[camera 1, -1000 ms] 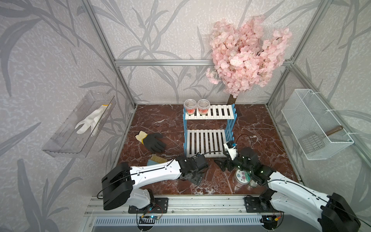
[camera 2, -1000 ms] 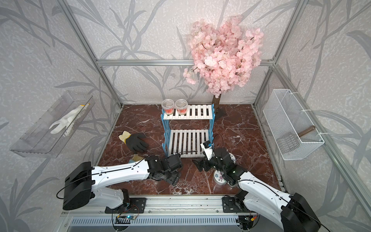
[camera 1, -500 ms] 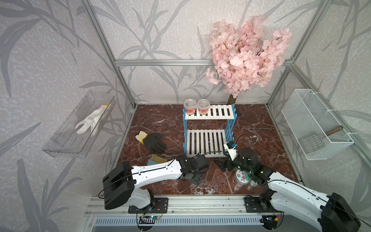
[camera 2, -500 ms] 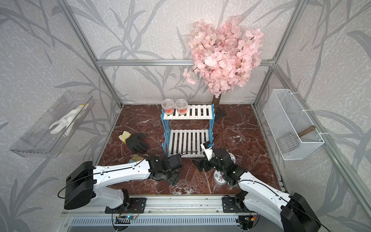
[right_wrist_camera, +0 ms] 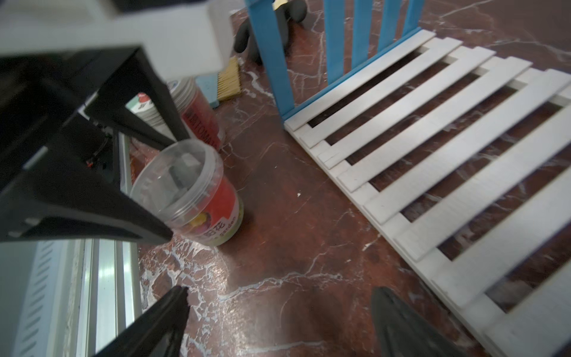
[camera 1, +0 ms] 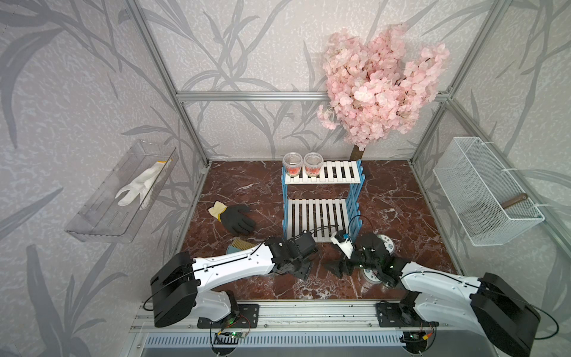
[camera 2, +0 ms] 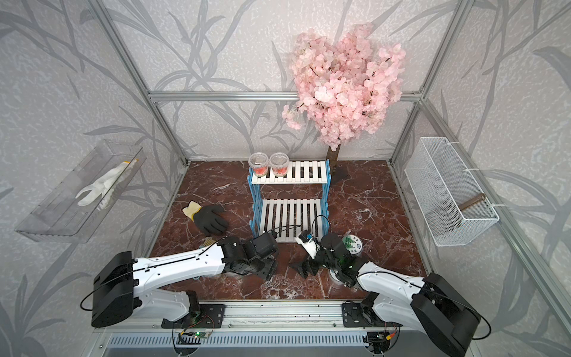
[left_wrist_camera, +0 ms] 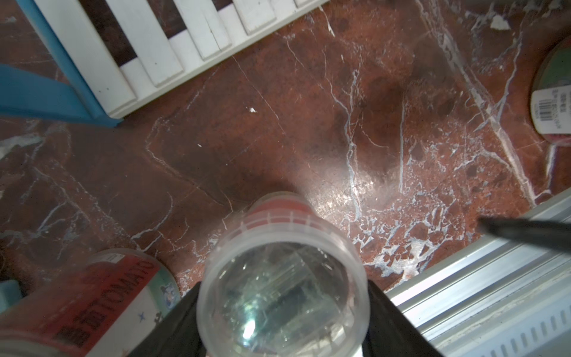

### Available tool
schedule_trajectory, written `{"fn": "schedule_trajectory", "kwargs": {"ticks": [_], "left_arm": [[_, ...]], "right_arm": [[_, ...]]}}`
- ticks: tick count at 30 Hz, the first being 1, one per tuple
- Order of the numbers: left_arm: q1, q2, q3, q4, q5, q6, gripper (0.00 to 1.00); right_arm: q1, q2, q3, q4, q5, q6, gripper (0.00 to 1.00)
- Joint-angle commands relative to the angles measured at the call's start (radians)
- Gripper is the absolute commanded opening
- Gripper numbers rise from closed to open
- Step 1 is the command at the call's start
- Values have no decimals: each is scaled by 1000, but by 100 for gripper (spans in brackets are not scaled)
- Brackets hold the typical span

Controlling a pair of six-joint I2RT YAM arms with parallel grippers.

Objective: Place the seed container on the shelf
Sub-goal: Pick up the seed jar at the center of the board.

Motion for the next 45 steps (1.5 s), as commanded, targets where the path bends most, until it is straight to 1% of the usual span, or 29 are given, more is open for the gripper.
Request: {"fn": "schedule_trajectory", "kwargs": {"ticks": [1, 9, 12, 14, 18, 23, 25, 28, 30, 32, 35, 38, 42, 45], "left_arm": [[13, -27, -6, 1, 10, 21, 71], [22, -41, 4, 2, 23, 42, 71], [28, -63, 23, -3, 50, 89, 71], [41, -86, 49, -19, 83, 146, 71], [77, -142, 100, -50, 159, 291, 71], [184, -204, 175, -112, 265, 477, 72], [220, -207, 215, -148, 307, 551, 71], [245, -196, 272, -208, 352, 654, 73], [250, -179, 310, -243, 363, 711, 74], [256, -155, 355, -283, 367, 752, 74], [261, -121, 409, -322, 369, 783, 74], [263, -105, 435, -322, 382, 789, 74], [263, -95, 439, -306, 394, 785, 74], [263, -96, 439, -300, 397, 784, 74]], "right_arm": [[18, 61, -4, 139, -63, -120, 96], [25, 132, -13, 256, -82, -154, 96], [24, 117, -40, 317, -54, -149, 96], [24, 88, -47, 316, -42, -148, 96], [23, 15, -33, 239, -63, -166, 96], [13, -106, -7, 138, -94, -192, 95], [10, -155, 14, 83, -105, -205, 95], [11, -207, 57, 7, -122, -223, 95], [11, -213, 88, -12, -126, -227, 95], [11, -203, 111, 6, -131, -226, 94], [12, -180, 146, 45, -138, -219, 94], [13, -148, 177, 54, -133, -238, 94], [14, -106, 221, 23, -150, -276, 92], [16, -67, 239, 47, -174, -270, 91]]}}
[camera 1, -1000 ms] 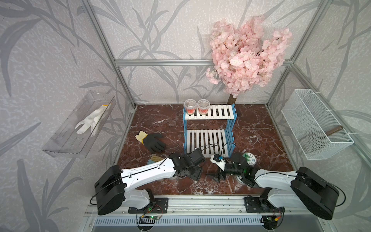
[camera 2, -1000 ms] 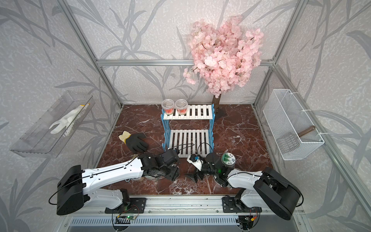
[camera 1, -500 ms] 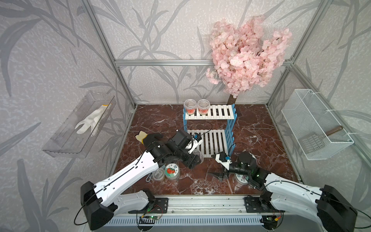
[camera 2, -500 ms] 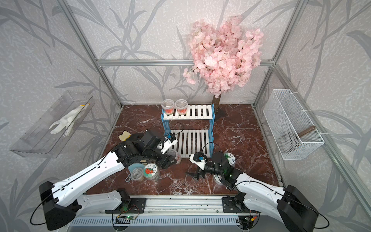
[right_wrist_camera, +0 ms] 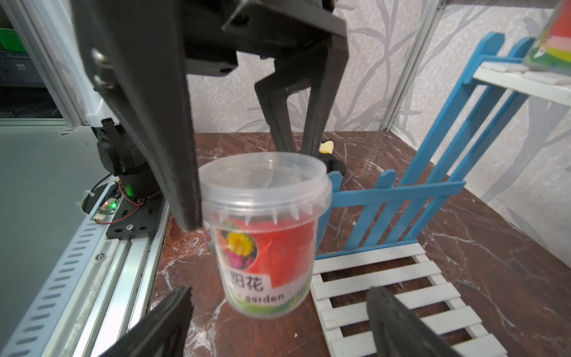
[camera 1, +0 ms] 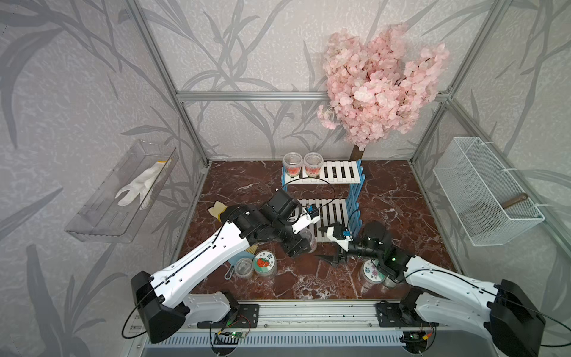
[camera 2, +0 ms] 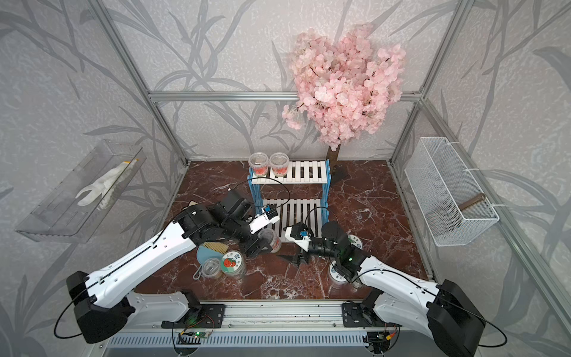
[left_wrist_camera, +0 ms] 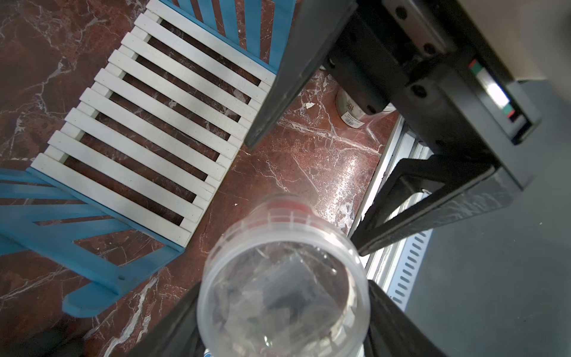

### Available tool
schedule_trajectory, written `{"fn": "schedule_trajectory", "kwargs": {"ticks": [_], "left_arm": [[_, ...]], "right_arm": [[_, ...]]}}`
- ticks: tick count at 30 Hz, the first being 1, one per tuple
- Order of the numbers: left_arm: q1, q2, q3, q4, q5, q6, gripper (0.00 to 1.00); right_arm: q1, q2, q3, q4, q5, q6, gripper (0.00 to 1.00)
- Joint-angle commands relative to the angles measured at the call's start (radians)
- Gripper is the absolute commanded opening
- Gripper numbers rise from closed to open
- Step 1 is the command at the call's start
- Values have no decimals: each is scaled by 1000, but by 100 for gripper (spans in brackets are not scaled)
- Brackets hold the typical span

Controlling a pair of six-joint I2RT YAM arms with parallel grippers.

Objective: Place the seed container on the shelf
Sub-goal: Pick up the seed jar at the center of the board.

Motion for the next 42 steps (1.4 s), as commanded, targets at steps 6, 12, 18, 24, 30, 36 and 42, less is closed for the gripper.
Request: {"fn": "schedule_trajectory", "kwargs": {"ticks": [6, 12, 18, 24, 30, 36, 42], "left_arm": [[7, 2, 27, -14, 25, 31, 74], [8, 2, 33, -16, 19, 34, 74], [8, 1, 32, -13, 8, 33, 74], [8, -1, 32, -10, 12, 31, 74], [8, 0, 28, -7, 13, 28, 74], [8, -1, 26, -2, 12, 20, 75], [8, 0, 27, 3, 19, 10, 75]], "right_arm": [[2, 102, 51, 103, -51, 69, 84], [4, 157, 57, 190, -71, 127, 80], [7, 186, 51, 245, -81, 159, 78], [7, 189, 41, 257, -90, 155, 77], [9, 184, 41, 247, -95, 139, 77], [11, 186, 41, 243, -100, 137, 75], [12, 197, 45, 255, -105, 159, 73]]}}
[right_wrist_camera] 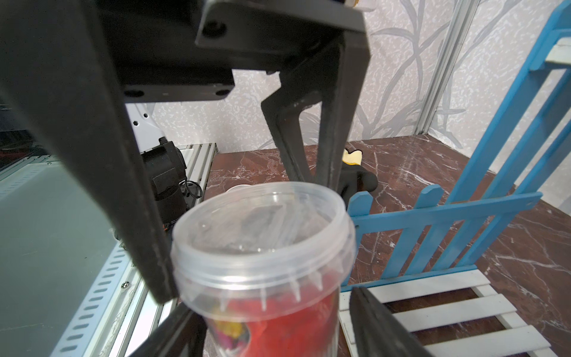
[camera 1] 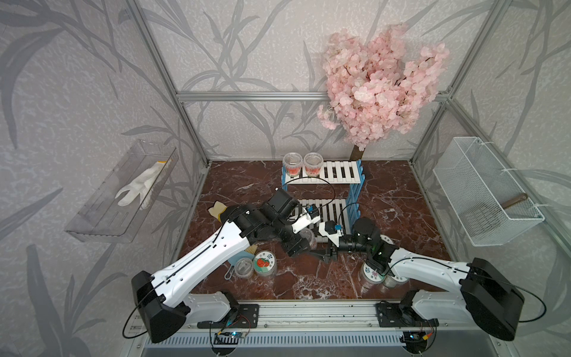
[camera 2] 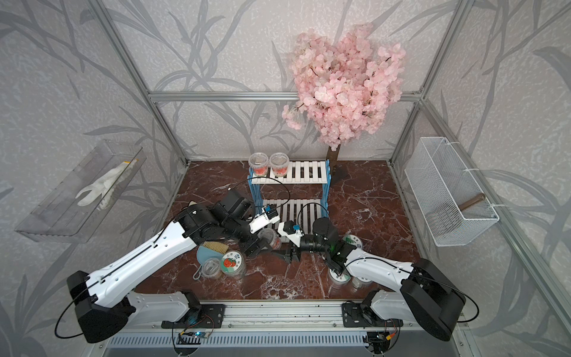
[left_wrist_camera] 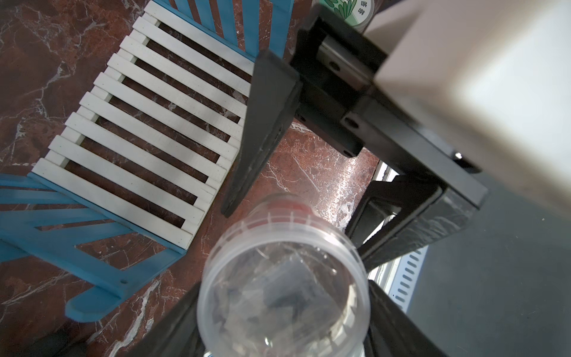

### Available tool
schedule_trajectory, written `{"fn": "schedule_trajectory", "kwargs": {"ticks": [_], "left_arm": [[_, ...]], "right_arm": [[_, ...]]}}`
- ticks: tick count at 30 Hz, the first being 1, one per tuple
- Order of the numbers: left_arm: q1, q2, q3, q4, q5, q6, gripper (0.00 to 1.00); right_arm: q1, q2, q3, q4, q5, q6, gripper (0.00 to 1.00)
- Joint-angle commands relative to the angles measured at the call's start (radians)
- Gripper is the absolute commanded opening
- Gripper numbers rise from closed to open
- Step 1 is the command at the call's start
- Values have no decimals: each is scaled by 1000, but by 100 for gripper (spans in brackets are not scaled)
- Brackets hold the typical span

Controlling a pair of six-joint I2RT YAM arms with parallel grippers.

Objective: Place the seed container on the shelf
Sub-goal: Pick up the seed jar at the center of the board.

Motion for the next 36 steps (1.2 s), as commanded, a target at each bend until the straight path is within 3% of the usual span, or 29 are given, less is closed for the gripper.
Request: {"fn": "schedule_trajectory", "kwargs": {"ticks": [1, 5, 15, 18, 36], "left_arm": [[3, -1, 24, 3, 19, -6, 75], [3, 4, 28, 1, 19, -7, 75], [3, 13, 31, 6, 21, -13, 75], [3, 15, 32, 11, 24, -13, 75], [3, 23, 32, 15, 24, -15, 75]], "right_arm": [[4, 10, 19, 44, -13, 12, 73], [5, 18, 17, 68, -18, 25, 78], [7, 33, 19, 89, -25, 47, 74], [10, 40, 14, 124, -27, 47, 78], [12, 58, 15, 138, -27, 34, 70]]}}
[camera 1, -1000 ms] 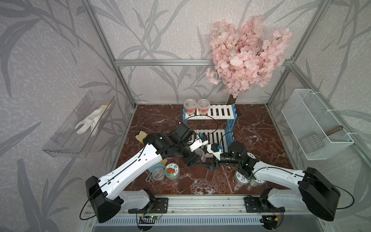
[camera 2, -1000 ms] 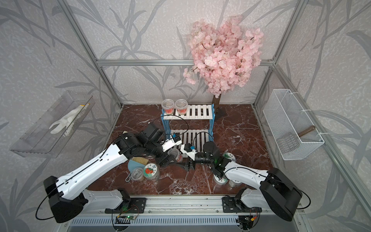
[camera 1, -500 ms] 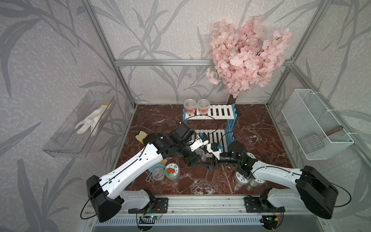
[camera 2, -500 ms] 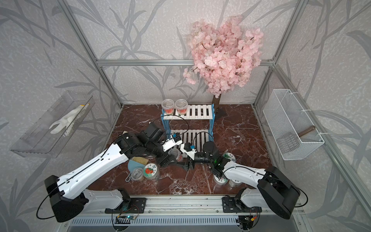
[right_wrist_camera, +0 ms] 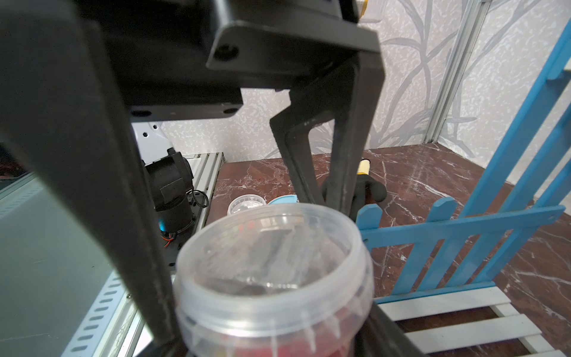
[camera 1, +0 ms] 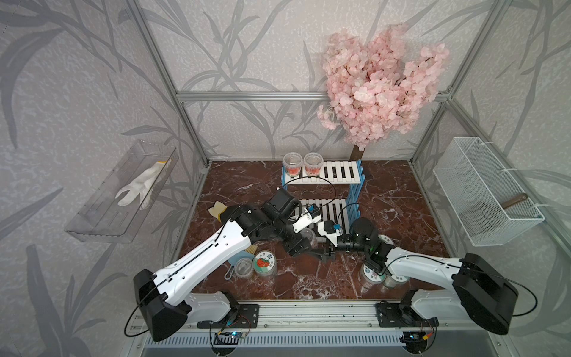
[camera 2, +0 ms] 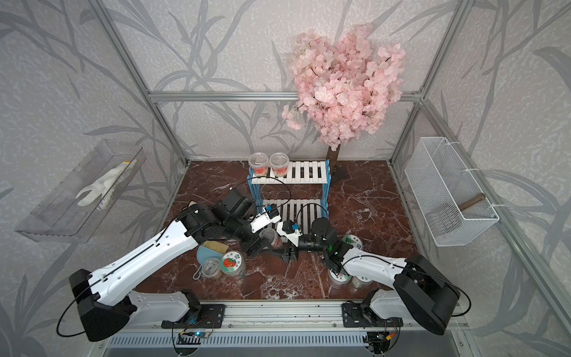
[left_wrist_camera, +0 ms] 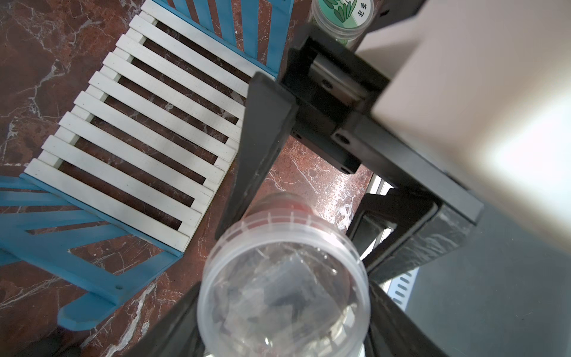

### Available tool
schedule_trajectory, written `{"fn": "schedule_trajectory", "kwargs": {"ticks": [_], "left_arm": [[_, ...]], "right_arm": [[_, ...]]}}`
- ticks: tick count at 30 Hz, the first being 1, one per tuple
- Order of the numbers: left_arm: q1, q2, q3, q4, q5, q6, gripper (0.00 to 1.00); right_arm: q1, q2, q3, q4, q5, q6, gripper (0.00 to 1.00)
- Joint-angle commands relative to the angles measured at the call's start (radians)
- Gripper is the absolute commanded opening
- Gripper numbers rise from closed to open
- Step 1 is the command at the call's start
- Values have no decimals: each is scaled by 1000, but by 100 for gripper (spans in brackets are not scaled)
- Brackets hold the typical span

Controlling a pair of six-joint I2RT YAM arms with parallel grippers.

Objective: Place the seed container on the shelf
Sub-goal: Pick up the seed jar at the center of the board.

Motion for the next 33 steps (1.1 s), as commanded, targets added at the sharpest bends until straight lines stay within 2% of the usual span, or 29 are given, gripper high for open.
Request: {"fn": "schedule_trajectory", "kwargs": {"ticks": [1, 17, 25, 33], "left_arm": [[3, 8, 29, 10, 16, -6, 75], [2, 10, 31, 13, 12, -11, 78], [2, -13, 19, 50, 2, -32, 90], [3, -109, -32, 189, -42, -98, 97]], "right_arm": [[5, 5, 14, 45, 1, 1, 69], [5, -7, -6, 58, 27, 19, 64], [5, -7, -23, 99, 54, 44, 64], [5, -24, -61, 152, 105, 63, 64]]}}
